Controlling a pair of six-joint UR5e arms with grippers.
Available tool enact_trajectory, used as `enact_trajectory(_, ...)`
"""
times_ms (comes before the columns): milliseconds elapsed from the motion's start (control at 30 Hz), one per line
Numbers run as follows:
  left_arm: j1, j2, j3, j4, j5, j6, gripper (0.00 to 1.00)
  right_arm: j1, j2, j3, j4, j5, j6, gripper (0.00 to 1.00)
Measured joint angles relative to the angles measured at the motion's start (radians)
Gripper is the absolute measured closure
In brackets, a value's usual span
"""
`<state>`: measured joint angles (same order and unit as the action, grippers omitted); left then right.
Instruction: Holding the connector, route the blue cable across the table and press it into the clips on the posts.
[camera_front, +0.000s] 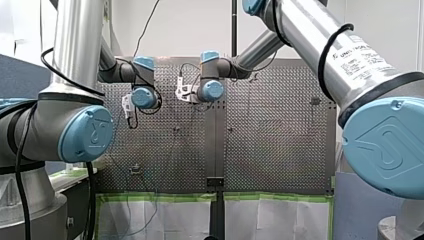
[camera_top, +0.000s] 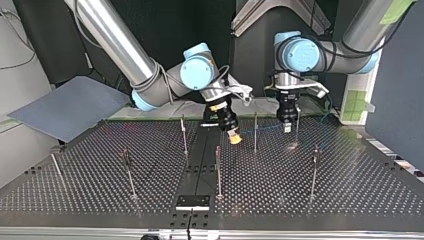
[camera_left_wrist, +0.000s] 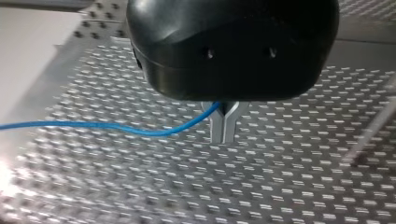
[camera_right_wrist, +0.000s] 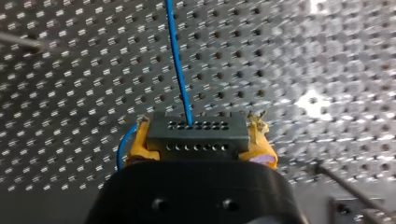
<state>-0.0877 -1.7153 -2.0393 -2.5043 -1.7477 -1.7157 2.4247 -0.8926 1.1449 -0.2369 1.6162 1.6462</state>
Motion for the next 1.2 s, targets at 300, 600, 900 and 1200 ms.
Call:
enact_trajectory(300, 0.003, -0.036, -0.095, 0.058, 0.001, -0.015, 1.0, -0.013, 0.001, 0.052, -0.004, -0.001, -0.004, 1.0)
enact_trajectory(600, -0.002, -0.064, -0.155, 0.109, 0.041, -0.022, 1.0, -0.007, 0.005, 0.136, -0.017, -0.012, -0.016, 1.0)
enact_trajectory(900, 0.003, -0.141, -0.145, 0.19, 0.09, -0.047, 1.0, -0.003, 0.008, 0.193, -0.062, -0.016, -0.009, 1.0)
enact_trajectory(1200, 0.016, -0.154, -0.13, 0.214, 0.112, -0.055, 1.0, -0.013, 0.043, 0.197, -0.063, -0.017, -0.005, 1.0)
